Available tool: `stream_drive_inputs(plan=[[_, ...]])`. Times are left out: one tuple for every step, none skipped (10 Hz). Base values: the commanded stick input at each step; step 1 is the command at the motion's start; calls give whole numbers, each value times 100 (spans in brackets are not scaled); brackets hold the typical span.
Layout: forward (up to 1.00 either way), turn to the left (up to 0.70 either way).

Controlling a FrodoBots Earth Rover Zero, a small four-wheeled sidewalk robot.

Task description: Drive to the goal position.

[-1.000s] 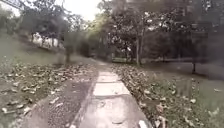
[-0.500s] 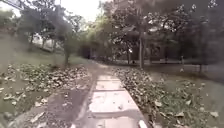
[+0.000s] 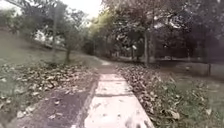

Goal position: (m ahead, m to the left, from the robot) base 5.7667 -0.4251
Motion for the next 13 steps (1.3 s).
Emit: stream_drive_inputs(plan=[[100,-1],[100,-8],[100,-26],[100,0],[100,0],[100,0],[100,0],[100,0],[100,0],[100,0],[100,0],[100,0],[100,2]])
